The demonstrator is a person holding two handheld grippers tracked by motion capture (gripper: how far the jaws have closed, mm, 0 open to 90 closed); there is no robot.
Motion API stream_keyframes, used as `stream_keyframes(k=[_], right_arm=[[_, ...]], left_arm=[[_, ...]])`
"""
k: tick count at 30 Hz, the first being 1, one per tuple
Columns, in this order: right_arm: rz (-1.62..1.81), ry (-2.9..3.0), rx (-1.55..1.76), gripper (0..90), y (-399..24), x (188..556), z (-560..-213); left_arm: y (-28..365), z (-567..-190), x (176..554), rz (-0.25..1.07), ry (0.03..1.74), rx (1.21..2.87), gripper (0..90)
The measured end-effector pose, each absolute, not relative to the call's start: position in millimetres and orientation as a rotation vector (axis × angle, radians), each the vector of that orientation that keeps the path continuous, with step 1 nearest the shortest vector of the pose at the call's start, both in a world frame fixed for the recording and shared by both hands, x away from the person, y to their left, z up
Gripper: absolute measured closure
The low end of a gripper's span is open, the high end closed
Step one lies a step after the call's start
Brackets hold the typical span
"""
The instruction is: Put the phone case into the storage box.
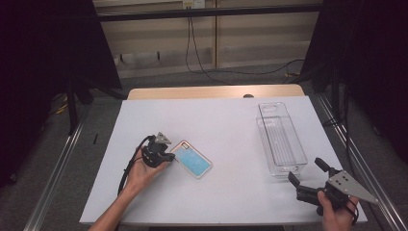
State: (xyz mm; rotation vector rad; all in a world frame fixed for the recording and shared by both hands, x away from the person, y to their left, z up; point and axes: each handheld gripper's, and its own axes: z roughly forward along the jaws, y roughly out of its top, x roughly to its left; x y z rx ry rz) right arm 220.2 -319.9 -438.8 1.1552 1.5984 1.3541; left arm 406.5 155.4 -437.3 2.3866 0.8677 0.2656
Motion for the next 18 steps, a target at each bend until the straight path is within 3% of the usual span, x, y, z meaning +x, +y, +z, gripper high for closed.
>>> stream_keyframes(k=[18], right_arm=[[1.363, 1.592, 1.171, 0.0, -321.1, 222.3, -439.8]], left_arm=[[156.1, -439.0, 413.7, 0.253, 0.899, 2.366, 90.0]])
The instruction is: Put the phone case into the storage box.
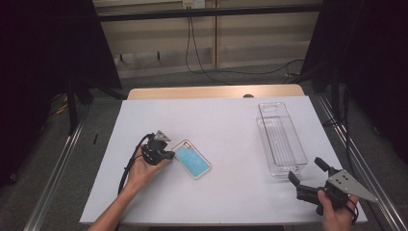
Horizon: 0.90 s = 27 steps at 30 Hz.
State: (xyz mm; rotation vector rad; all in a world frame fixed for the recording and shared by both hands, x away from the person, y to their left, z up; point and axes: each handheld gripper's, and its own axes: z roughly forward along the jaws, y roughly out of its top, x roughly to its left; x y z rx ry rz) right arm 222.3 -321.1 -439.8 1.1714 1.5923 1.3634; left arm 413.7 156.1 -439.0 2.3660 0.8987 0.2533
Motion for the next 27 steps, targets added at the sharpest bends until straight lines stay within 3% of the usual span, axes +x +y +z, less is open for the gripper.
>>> stream_keyframes(k=[27], right_arm=[[1.36, 1.582, 1.18, 0.0, -322.1, 223.1, -440.6]], left_arm=[[149.4, -440.9, 422.9, 0.273, 0.925, 2.339, 90.0]])
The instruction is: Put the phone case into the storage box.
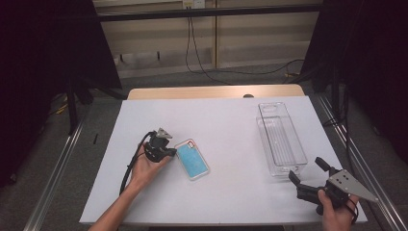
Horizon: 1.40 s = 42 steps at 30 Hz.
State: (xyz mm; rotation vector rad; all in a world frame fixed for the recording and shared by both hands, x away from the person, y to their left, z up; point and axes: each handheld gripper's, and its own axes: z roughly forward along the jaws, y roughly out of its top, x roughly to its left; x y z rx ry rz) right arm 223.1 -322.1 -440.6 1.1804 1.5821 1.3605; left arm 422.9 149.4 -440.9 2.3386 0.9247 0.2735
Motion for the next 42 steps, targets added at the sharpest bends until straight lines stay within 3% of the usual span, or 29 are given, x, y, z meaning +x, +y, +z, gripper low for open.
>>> stream_keyframes(k=[42], right_arm=[[1.346, 1.568, 1.163, 0.0, -322.4, 221.9, -439.3]], left_arm=[[135.1, -441.9, 447.1, 0.256, 0.95, 2.313, 90.0]])
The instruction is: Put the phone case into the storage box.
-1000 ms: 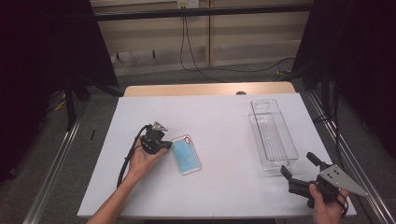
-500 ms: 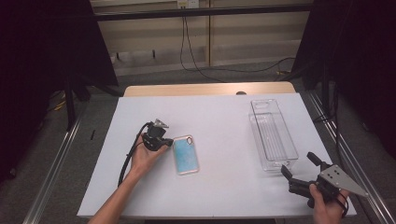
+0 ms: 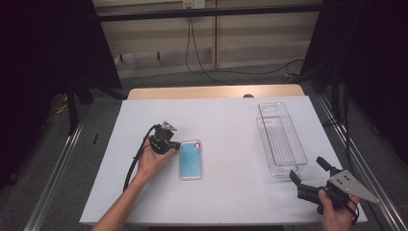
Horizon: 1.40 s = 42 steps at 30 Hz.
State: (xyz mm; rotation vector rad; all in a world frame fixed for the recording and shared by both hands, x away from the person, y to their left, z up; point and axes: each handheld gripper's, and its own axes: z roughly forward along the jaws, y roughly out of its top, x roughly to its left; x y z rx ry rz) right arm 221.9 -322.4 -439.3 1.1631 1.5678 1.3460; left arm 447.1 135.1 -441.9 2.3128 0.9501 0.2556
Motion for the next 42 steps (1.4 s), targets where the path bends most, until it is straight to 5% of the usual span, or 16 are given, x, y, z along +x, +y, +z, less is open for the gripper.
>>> stream_keyframes(k=[42], right_arm=[[1.341, 1.565, 1.162, 0.0, -322.7, 221.2, -439.2]], left_arm=[[115.5, -447.6, 457.4, 0.244, 0.911, 2.292, 90.0]])
